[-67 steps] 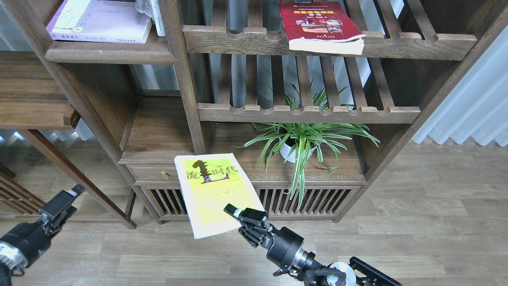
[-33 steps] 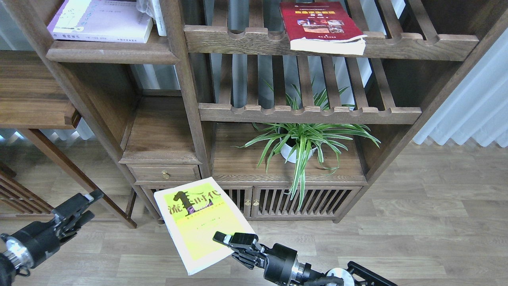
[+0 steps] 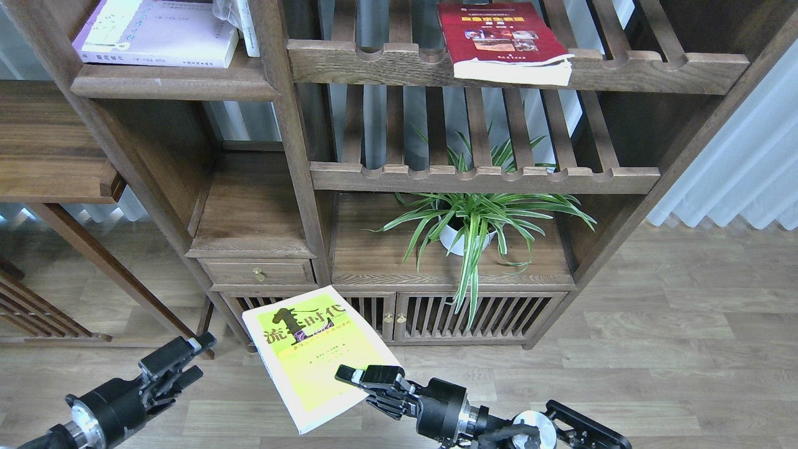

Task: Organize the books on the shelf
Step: 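Grasp the yellow book with the left gripper beside the right gripper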

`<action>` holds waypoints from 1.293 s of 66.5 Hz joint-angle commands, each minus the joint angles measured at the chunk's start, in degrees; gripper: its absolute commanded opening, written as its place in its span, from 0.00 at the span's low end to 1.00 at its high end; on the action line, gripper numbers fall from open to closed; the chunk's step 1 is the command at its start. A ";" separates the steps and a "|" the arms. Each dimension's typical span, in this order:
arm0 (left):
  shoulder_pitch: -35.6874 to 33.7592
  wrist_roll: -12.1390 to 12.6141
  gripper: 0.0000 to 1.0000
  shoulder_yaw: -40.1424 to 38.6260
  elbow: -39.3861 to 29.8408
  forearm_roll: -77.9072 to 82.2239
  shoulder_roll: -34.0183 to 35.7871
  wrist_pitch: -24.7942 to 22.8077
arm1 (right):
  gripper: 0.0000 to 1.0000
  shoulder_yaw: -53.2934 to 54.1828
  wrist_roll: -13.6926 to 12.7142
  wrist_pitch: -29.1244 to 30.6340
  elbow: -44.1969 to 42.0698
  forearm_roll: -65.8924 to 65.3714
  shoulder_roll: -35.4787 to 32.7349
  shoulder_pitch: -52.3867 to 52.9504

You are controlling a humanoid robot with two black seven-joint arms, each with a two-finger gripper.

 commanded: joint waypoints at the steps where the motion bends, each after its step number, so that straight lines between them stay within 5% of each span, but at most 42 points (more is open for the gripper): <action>1: -0.39 -0.24 0.99 0.41 1.07 -0.16 -3.72 0.00 | 0.06 0.00 0.00 0.01 0.17 0.02 0.00 -0.35; 37: -4.34 -0.51 0.98 1.91 7.57 -1.92 -11.28 0.00 | 0.07 0.00 0.00 0.01 0.26 0.02 0.00 -0.70; 53: -4.87 -2.71 0.87 3.49 8.98 -2.01 -14.27 0.00 | 0.07 0.00 0.00 0.01 0.35 0.02 0.00 -1.05; 66: -5.84 -2.97 0.63 4.19 11.35 -2.62 -16.20 0.00 | 0.07 -0.44 0.00 0.01 0.61 -0.16 0.00 -2.02; 81: -6.98 -3.15 0.07 7.00 12.23 -6.58 -16.91 0.00 | 0.07 -0.44 0.00 0.01 0.70 -0.24 0.00 -2.55; 86: -7.94 -3.50 0.06 8.41 12.76 -6.58 -16.91 0.00 | 0.07 -0.44 0.00 0.01 0.70 -0.24 0.00 -2.55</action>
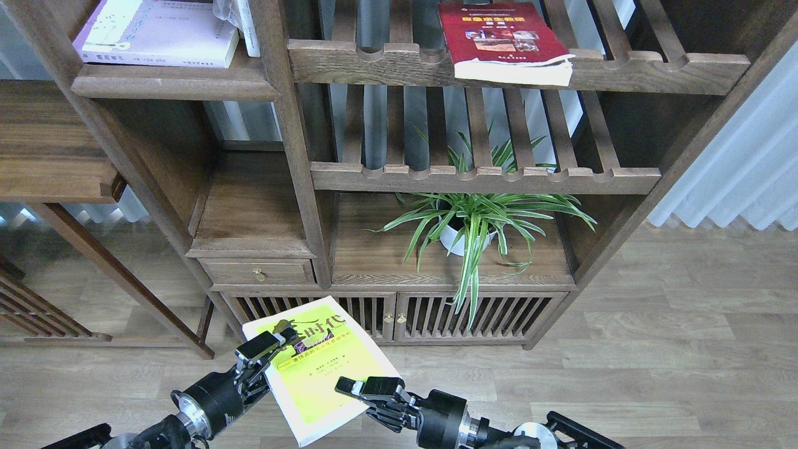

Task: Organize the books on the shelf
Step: 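Grasp the yellow book with the left gripper beside the right gripper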

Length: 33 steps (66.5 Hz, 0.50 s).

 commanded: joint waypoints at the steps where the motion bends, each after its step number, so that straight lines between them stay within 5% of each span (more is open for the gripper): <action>1: -1.40 -0.43 0.06 2.13 0.78 -0.32 -0.05 0.00 | 0.07 -0.02 -0.01 0.00 0.06 -0.04 0.01 -0.03; 17: -1.75 -0.52 0.03 3.63 0.87 -0.14 1.00 0.00 | 0.12 0.42 -0.01 0.00 -0.38 -0.04 0.01 0.23; 29: -1.75 -0.52 0.02 3.89 0.69 0.03 2.23 0.00 | 0.35 0.42 -0.01 0.00 -0.47 -0.39 0.01 0.85; 33: -1.66 -0.52 0.02 3.89 0.69 0.03 2.50 0.00 | 0.52 0.51 -0.01 0.00 -0.73 -1.00 0.01 1.11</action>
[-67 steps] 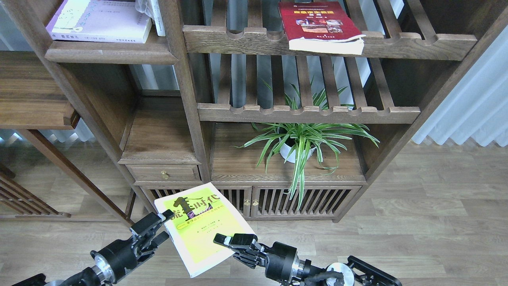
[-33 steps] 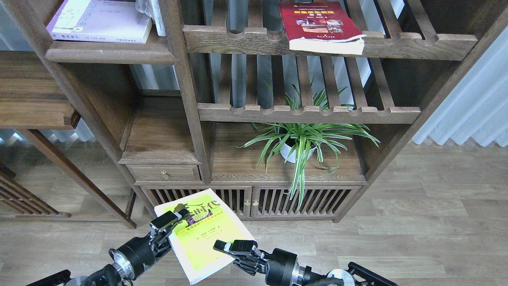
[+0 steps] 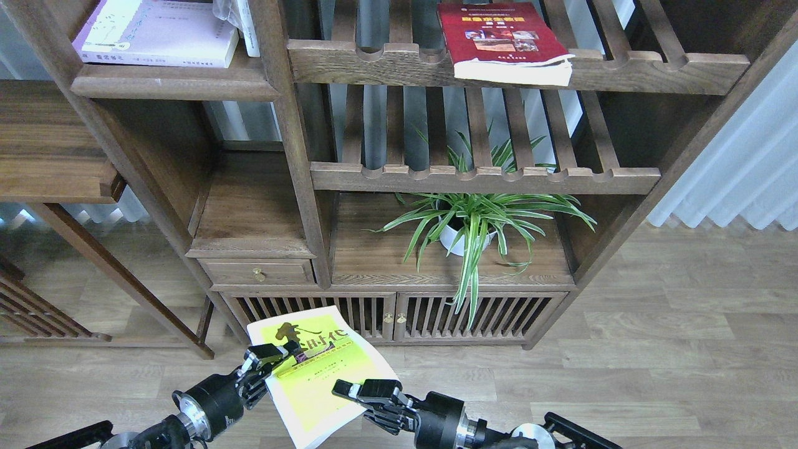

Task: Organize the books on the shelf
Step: 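Grasp the yellow book with the left gripper beside the right gripper, then lift the yellow book away with the left gripper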

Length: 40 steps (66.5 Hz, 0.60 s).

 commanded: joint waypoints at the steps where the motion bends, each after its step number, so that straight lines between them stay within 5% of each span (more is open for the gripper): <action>1: 0.08 0.02 0.02 -0.02 -0.15 0.09 0.53 0.01 | 0.59 -0.04 0.02 0.00 -0.35 -1.09 0.03 0.54; 10: 0.08 0.02 0.02 -0.10 -0.15 0.09 1.85 0.01 | 1.00 0.48 0.02 0.00 -2.36 -2.94 0.03 1.77; 21: -0.01 0.28 0.02 -0.37 0.64 1.15 5.89 0.01 | 0.99 2.85 0.02 0.00 -4.56 -2.85 0.03 2.47; 40: -4.49 -0.42 0.03 1.04 -3.65 6.42 29.69 0.01 | 0.99 6.72 0.02 0.00 -4.57 -2.85 0.03 2.91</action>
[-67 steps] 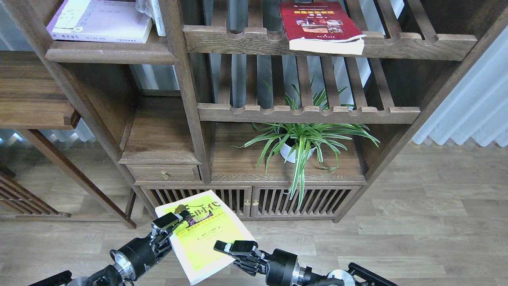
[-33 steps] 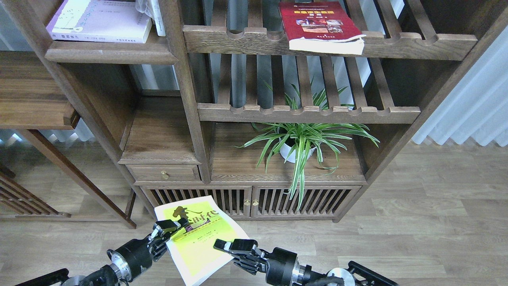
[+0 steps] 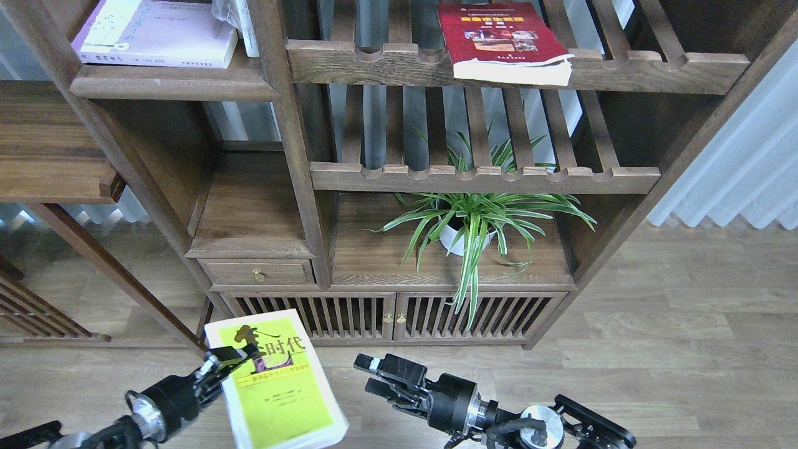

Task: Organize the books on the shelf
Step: 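Lift the yellow book away with the left gripper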

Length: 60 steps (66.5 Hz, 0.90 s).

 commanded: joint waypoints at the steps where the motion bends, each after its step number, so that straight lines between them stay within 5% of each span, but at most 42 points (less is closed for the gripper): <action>1: -3.75 -0.76 0.03 0.08 -4.70 1.01 11.18 -0.04 | 0.99 0.41 -0.01 -0.03 0.09 0.01 -0.01 0.34; 12: -11.22 -2.96 0.03 -0.18 -13.75 1.10 25.41 -0.04 | 0.99 0.41 -0.01 -0.03 0.01 -0.08 -0.01 0.34; 22: -19.39 -3.49 0.03 -0.18 -17.53 1.10 31.48 -0.04 | 0.99 0.32 -0.01 -0.03 0.01 -0.08 -0.01 0.51; 60: -44.71 -2.79 0.03 -0.01 -16.57 1.19 36.68 -0.04 | 0.99 0.06 -0.01 -0.03 0.01 -0.17 -0.01 0.51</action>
